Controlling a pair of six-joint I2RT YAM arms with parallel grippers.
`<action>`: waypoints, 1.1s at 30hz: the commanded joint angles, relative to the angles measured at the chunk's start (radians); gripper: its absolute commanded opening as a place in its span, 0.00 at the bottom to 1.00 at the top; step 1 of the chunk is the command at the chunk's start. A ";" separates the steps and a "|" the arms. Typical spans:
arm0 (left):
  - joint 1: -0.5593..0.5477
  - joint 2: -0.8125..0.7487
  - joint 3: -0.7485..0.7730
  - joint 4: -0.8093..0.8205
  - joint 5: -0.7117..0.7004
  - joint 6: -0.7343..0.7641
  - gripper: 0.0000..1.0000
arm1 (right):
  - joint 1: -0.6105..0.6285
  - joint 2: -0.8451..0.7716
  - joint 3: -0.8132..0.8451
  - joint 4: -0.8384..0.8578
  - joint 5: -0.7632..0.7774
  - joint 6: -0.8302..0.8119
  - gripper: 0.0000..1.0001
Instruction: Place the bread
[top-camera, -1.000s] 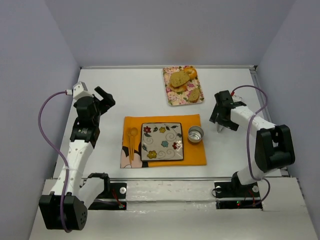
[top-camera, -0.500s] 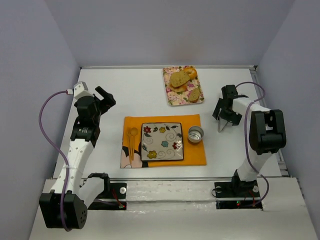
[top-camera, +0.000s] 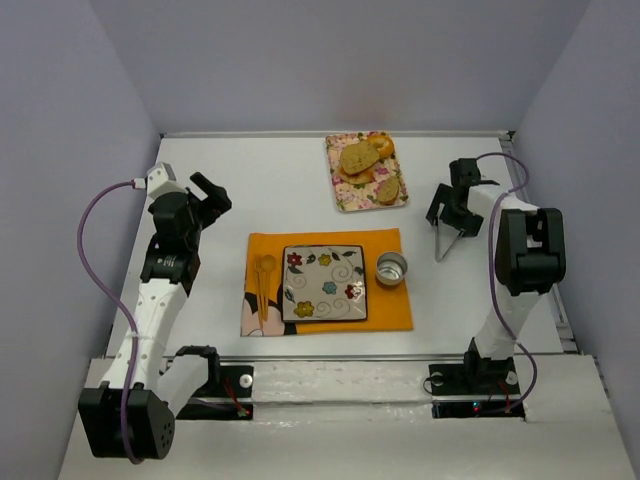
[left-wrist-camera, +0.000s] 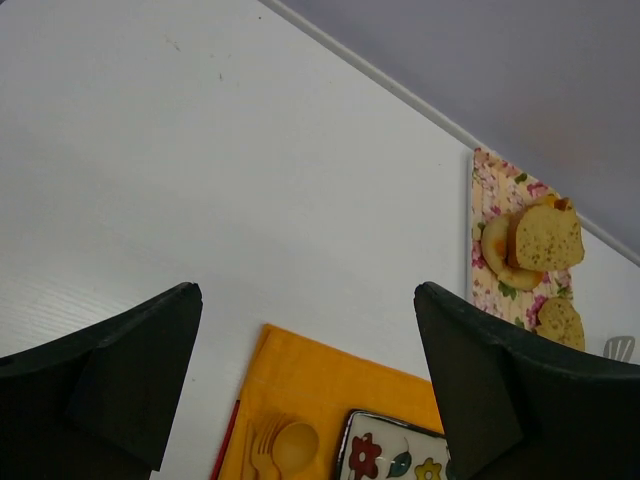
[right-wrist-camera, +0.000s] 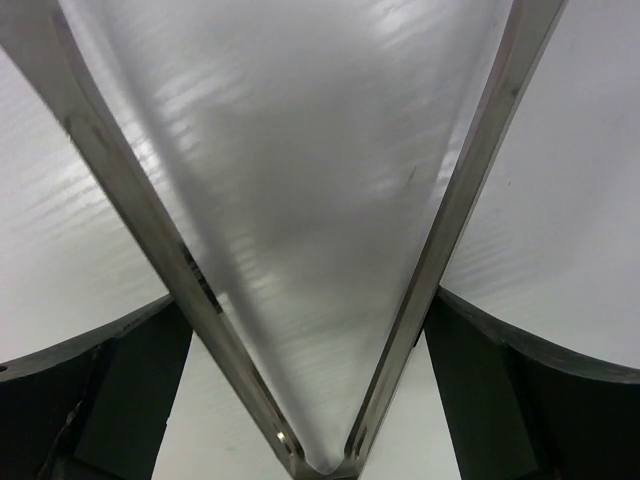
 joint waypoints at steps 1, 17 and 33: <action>0.004 -0.044 -0.006 0.039 -0.014 0.004 0.99 | -0.038 0.047 0.047 0.025 -0.015 -0.039 1.00; 0.004 -0.065 -0.002 0.026 -0.028 0.004 0.99 | -0.047 0.111 0.092 0.066 0.017 -0.072 0.71; 0.004 -0.110 -0.028 0.055 0.004 0.004 0.99 | -0.047 -0.442 -0.014 0.091 -0.338 -0.209 0.48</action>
